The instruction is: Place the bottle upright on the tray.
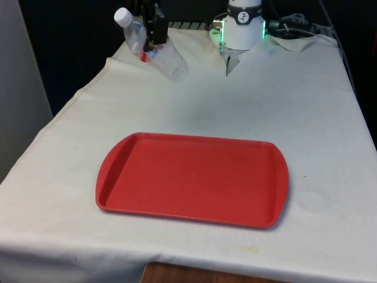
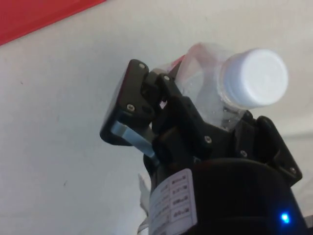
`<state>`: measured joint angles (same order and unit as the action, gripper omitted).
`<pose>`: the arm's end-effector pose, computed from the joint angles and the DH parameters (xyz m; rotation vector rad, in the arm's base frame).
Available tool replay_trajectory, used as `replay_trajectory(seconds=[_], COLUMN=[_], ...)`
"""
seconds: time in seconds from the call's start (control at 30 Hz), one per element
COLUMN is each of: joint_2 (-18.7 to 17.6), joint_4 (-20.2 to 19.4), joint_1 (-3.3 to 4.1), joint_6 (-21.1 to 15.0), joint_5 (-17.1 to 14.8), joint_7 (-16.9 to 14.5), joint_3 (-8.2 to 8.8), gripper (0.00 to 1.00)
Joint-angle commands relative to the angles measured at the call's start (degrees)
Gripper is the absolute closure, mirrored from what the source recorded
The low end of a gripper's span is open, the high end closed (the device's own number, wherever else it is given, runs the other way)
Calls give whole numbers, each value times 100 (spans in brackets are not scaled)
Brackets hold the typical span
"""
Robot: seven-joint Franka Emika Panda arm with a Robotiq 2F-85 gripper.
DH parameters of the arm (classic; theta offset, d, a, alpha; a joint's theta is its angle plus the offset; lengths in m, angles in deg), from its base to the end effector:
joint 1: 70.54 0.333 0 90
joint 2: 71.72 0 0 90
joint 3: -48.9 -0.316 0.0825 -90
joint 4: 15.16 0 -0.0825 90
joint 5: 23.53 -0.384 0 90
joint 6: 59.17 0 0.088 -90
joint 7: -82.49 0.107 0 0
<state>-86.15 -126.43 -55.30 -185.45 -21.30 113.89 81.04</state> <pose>0.5840 -0.1635 0.3777 2.7454 -1.1659 0.1009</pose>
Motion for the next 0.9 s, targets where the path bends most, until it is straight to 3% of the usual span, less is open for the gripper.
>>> replay_trajectory(seconds=[0.0, 0.17, 0.2, 0.47, 0.5, 0.53, 0.77, 0.8, 0.87], joint_2=[23, 17, 0, -11, 0, -11, -23, -17, -23], joint_4=[-40, -57, -23, -80, -63, -80, -109, -97, -126], joint_1=[29, 29, 0, 23, -6, 23, 17, -6, 17], joint_6=[-132, -281, -178, -498, -407, -521, -699, -596, -762], joint_5=[115, 378, 309, 791, 745, 842, 1289, 1203, 1461], joint_7=[115, 384, 321, 819, 773, 877, 1352, 1255, 1530], joint_3=[23, -6, -40, -17, -52, -17, -34, -63, -40], gripper=[67, 67, 67, 67, 67, 67, 67, 67, 67])
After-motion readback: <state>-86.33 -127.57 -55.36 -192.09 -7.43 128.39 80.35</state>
